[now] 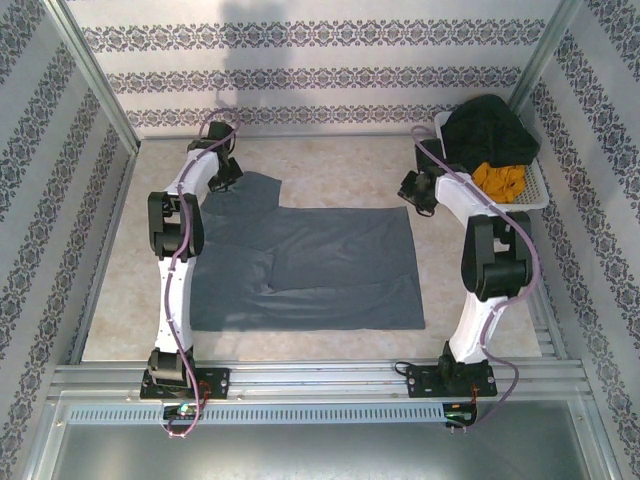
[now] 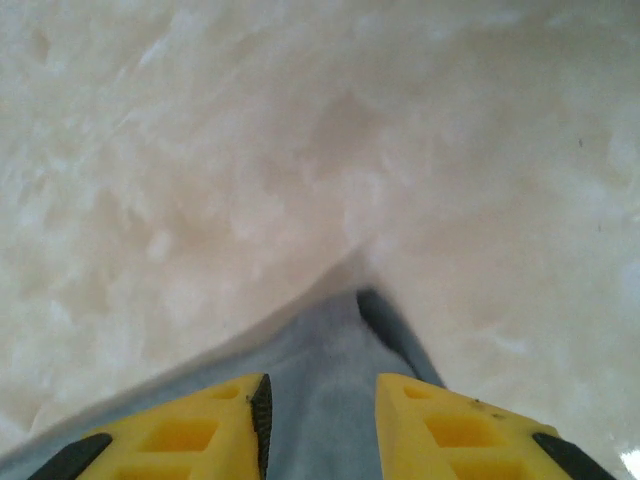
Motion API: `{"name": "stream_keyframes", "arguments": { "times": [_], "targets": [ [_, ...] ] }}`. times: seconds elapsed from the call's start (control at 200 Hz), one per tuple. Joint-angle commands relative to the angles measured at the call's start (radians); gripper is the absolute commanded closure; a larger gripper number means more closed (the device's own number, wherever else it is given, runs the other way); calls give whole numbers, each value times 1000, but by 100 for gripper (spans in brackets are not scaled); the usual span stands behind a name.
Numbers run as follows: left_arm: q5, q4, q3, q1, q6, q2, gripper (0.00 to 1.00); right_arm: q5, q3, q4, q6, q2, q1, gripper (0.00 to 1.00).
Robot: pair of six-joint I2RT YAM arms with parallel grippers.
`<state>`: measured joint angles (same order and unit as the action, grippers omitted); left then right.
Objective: Fold and stack the t-shirts
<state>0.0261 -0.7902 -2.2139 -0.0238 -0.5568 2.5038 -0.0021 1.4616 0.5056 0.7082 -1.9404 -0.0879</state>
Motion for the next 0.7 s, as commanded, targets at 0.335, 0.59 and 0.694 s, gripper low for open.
{"name": "stream_keyframes", "arguments": {
  "times": [0.335,0.59,0.694],
  "targets": [
    [-139,129,143,41,-5,-167,100,42,209,169,21,-236,-21,66],
    [-147,131,164,53,-4,-200,100,62,271,265,6,-293,-23,75],
    [-147,128,168,55,-9,-206,100,80,276,288,-7,-296,-23,83]
  ]
}}
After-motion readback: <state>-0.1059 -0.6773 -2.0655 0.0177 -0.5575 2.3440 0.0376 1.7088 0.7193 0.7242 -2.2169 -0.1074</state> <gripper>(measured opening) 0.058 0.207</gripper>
